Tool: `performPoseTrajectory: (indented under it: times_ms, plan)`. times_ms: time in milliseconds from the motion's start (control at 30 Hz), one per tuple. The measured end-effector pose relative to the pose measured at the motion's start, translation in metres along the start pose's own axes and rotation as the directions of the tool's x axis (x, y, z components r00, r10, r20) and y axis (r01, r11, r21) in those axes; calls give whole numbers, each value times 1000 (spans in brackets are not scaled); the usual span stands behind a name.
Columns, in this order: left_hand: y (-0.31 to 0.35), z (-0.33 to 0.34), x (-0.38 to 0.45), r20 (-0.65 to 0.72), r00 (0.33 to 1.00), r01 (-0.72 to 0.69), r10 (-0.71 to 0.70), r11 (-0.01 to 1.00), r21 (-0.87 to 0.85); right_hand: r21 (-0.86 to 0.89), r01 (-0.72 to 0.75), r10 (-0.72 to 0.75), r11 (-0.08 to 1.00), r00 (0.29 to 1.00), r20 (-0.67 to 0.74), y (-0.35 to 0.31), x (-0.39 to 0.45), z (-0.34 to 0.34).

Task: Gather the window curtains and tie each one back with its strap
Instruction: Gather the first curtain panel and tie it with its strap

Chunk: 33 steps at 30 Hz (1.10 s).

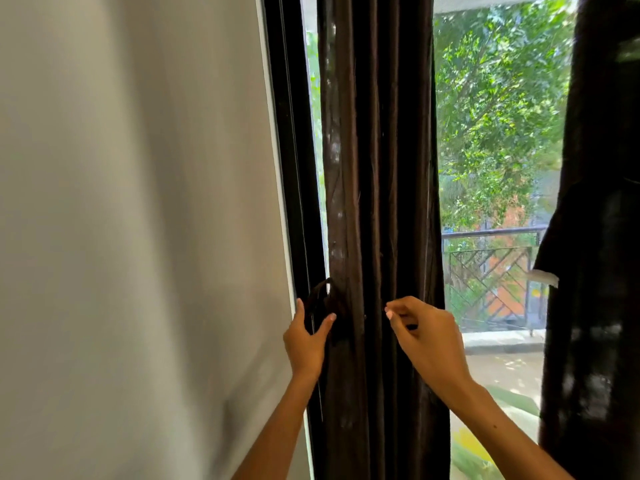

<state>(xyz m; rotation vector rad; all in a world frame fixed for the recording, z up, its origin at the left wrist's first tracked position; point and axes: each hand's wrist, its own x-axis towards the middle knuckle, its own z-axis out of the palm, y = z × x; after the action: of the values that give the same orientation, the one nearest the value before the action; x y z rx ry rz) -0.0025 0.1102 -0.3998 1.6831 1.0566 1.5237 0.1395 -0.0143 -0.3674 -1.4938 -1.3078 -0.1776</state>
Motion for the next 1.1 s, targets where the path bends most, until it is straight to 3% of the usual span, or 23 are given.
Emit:
performPoseTrajectory:
  times_ms: [367,533,800,933,1100]
  plan:
    - [24,7,24,30,981,-189,191,979,-71,-13,72,-73,997,987,-143,-25,-21,45]
    - [17,-5,26,99,964,-244,245,969,-26,-90,-32,15,995,982,-190,-31,-11,58]
    - [17,-52,14,86,941,-325,328,945,-45,-196,108,-165,975,939,-303,-24,-22,87]
    - [27,-61,1,66,935,-342,348,935,-90,-282,194,-261,940,939,-222,-36,-28,99]
    - [40,-66,-5,90,961,-239,261,949,-205,-266,296,-322,917,945,-56,-52,-29,114]
